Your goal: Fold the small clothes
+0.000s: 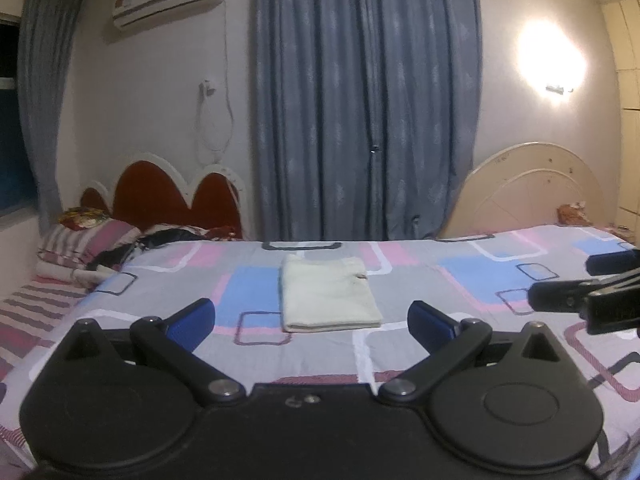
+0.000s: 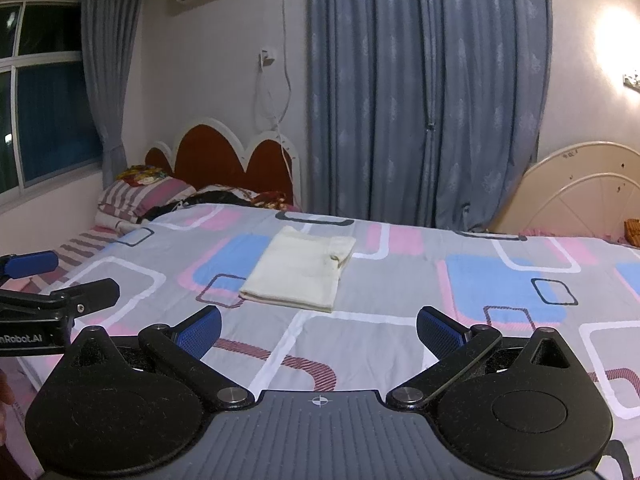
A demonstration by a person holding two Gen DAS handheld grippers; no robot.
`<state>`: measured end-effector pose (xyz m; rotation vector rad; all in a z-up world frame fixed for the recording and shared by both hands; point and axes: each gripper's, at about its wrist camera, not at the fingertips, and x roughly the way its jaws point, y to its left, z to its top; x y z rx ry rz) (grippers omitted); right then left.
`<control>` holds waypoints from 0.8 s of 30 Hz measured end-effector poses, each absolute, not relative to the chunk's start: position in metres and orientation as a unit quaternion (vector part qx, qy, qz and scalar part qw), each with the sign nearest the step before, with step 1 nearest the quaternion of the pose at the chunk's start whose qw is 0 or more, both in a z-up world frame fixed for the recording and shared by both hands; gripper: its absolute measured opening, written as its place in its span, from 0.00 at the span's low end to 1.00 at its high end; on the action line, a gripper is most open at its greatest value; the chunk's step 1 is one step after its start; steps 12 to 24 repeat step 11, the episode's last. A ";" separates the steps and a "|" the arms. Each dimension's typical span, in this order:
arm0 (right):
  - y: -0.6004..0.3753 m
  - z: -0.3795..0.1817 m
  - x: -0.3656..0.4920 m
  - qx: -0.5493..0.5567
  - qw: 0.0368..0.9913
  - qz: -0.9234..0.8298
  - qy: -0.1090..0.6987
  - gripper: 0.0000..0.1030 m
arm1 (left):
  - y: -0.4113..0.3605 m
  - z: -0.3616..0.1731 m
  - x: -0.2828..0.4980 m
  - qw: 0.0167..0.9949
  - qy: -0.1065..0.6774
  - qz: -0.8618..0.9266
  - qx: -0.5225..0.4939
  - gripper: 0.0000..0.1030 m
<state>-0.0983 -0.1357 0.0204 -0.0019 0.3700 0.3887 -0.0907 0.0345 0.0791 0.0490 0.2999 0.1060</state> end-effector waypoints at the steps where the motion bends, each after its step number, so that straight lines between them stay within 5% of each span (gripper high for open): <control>1: -0.136 0.020 -0.098 -0.002 0.964 0.192 0.183 0.99 | 0.036 0.079 -0.090 0.987 0.152 0.052 0.020 0.99; 24: -0.139 0.019 -0.094 -0.004 0.962 0.203 0.184 0.99 | 0.041 0.079 -0.089 0.986 0.158 0.044 -0.006 1.00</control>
